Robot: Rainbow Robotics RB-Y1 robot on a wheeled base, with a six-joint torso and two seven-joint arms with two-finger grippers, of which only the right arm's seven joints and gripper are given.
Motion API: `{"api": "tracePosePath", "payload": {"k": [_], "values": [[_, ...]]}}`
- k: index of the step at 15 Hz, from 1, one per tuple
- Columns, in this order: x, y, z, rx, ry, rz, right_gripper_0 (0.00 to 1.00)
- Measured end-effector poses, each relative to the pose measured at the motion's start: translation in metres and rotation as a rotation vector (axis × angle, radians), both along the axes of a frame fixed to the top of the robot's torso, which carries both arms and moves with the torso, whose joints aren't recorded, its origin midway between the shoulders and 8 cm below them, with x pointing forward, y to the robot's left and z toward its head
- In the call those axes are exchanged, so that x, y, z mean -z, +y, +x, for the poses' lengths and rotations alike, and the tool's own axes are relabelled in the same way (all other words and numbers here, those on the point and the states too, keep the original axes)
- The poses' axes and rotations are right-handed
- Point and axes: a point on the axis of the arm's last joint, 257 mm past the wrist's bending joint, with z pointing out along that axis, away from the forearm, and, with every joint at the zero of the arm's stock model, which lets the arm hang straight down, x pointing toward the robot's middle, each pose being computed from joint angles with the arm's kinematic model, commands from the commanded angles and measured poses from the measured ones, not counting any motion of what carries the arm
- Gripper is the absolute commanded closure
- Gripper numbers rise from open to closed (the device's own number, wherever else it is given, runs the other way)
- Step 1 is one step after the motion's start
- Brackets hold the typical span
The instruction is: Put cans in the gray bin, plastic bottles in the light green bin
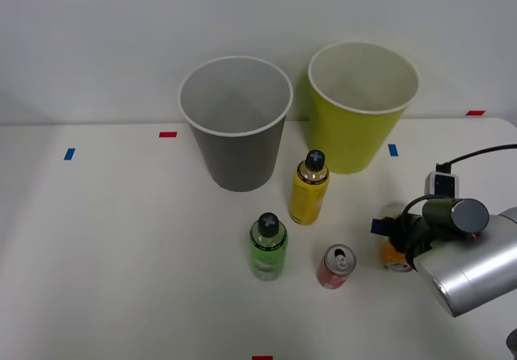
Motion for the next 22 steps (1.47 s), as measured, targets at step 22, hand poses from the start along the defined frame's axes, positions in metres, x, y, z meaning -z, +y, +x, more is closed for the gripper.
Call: {"api": "tracePosePath", "payload": {"k": [22], "values": [[0.011, 0.018, 0.055, 0.093, 0.090, 0.129, 0.00]]}}
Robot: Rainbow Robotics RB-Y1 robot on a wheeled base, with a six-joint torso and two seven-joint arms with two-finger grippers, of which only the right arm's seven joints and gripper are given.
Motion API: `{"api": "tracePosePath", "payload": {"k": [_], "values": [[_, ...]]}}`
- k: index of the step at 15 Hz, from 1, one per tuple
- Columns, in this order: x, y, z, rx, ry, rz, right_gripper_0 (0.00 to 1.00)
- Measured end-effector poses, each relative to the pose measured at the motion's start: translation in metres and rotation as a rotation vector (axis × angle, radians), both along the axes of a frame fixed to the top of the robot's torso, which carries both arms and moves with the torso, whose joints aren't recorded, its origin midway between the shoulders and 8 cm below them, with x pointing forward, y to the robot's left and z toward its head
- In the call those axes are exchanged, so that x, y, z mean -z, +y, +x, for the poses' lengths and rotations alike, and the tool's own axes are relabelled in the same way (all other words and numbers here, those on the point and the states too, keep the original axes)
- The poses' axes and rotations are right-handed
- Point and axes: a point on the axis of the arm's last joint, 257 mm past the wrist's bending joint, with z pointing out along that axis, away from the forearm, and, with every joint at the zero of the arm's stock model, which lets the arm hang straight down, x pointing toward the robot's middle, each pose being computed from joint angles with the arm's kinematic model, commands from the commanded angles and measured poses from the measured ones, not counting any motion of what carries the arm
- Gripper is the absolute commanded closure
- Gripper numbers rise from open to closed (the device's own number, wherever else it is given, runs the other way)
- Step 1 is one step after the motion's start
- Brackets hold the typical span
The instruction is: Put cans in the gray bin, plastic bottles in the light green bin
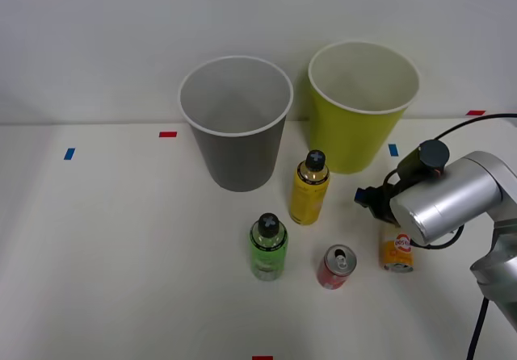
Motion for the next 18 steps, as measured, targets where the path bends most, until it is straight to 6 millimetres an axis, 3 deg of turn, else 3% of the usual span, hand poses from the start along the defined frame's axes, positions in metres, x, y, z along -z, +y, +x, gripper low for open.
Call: {"api": "tracePosePath", "payload": {"k": [10, 18], "values": [[0.004, -0.013, -0.009, 0.016, 0.047, -0.051, 0.00], [0.012, -0.006, -0.014, -0.003, 0.054, -0.074, 0.00]]}}
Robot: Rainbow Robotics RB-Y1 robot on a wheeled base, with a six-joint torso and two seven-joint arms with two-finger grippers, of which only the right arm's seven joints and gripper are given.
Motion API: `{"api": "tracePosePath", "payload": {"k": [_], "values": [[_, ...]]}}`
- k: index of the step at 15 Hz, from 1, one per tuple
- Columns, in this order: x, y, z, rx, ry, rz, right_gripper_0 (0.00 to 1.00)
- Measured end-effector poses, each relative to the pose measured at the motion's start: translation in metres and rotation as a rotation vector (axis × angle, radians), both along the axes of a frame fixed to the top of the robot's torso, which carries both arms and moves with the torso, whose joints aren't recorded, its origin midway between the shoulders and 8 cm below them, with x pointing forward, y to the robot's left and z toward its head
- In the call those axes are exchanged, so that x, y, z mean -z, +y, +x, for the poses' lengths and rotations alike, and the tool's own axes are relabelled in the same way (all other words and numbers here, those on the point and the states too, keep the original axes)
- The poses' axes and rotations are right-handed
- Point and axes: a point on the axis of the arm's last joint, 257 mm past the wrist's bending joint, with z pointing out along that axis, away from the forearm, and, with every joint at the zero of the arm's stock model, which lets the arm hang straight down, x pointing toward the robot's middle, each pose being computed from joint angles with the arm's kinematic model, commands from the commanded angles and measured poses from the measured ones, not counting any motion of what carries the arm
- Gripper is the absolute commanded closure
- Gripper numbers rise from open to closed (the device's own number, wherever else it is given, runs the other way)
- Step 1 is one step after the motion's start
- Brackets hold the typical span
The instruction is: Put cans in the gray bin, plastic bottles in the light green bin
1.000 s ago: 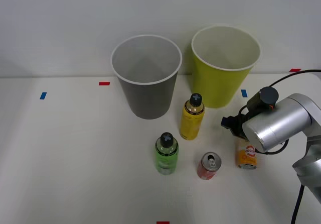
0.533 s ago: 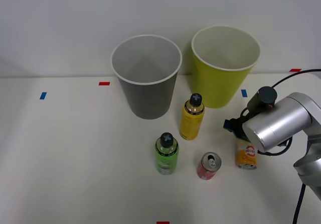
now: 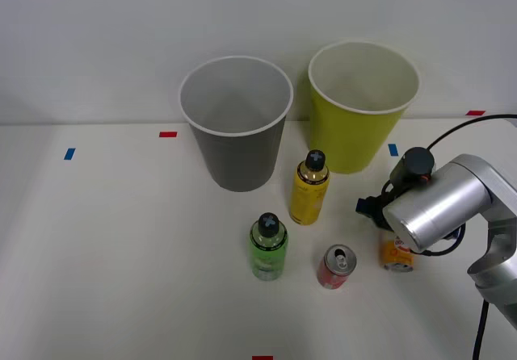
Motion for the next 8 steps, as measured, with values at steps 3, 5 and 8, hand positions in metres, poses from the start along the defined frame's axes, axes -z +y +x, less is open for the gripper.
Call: {"api": "tracePosePath", "payload": {"k": [3, 5, 8], "values": [[0.0001, -0.0001, 0.0005, -0.001, -0.003, -0.001, 0.00], [0.0030, -0.0010, 0.0021, -0.001, -0.003, 0.000, 0.00], [0.0086, -0.0020, 0.0066, -0.002, -0.013, -0.005, 0.00]]}}
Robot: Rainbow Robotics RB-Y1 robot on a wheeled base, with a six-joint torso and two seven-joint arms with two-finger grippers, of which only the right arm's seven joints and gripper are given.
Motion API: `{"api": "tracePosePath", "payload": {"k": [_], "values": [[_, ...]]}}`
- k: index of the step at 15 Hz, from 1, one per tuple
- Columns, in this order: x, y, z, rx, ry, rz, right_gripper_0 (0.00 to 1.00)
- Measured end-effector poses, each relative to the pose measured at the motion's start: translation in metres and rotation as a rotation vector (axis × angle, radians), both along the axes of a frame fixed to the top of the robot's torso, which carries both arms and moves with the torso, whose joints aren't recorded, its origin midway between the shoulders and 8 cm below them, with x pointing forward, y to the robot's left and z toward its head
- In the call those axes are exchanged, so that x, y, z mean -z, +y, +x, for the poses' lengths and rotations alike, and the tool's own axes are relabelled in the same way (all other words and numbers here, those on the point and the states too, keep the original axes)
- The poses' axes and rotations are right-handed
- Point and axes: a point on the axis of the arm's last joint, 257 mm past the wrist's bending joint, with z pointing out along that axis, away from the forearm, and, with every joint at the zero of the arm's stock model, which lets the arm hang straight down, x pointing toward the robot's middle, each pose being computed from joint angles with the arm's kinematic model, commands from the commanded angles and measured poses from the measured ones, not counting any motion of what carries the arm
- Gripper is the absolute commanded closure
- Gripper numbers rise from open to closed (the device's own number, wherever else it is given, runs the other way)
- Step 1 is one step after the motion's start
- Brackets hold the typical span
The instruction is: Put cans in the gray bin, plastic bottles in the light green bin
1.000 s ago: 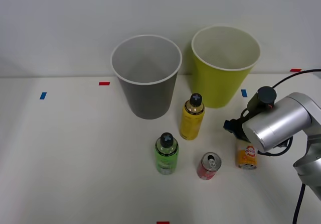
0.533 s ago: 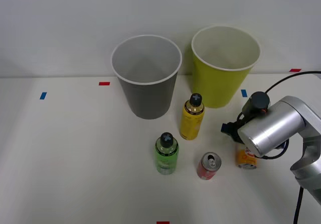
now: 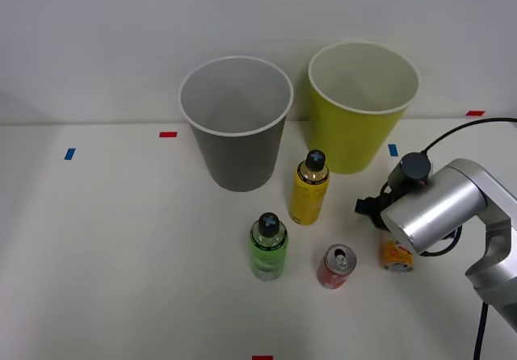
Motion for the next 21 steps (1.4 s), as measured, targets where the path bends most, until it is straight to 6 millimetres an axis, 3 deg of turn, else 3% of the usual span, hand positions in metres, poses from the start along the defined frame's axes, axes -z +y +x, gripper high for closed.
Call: {"api": "tracePosePath", "payload": {"k": [6, 7, 8, 9, 11, 17, 21], "values": [[0.0010, -0.0014, -0.0003, 0.001, -0.001, -0.009, 0.00], [0.0010, -0.0016, -0.0004, 0.000, -0.001, -0.010, 0.09], [0.0010, -0.0019, -0.0004, -0.001, -0.001, -0.012, 0.48], [0.0011, -0.0023, -0.0005, -0.003, 0.000, -0.014, 0.63], [0.0011, -0.0036, -0.0005, -0.006, 0.001, -0.019, 0.67], [0.0050, -0.0042, -0.0034, -0.021, 0.007, -0.038, 0.68], [0.0028, -0.0009, -0.0030, -0.032, 0.002, -0.037, 0.76]]}}
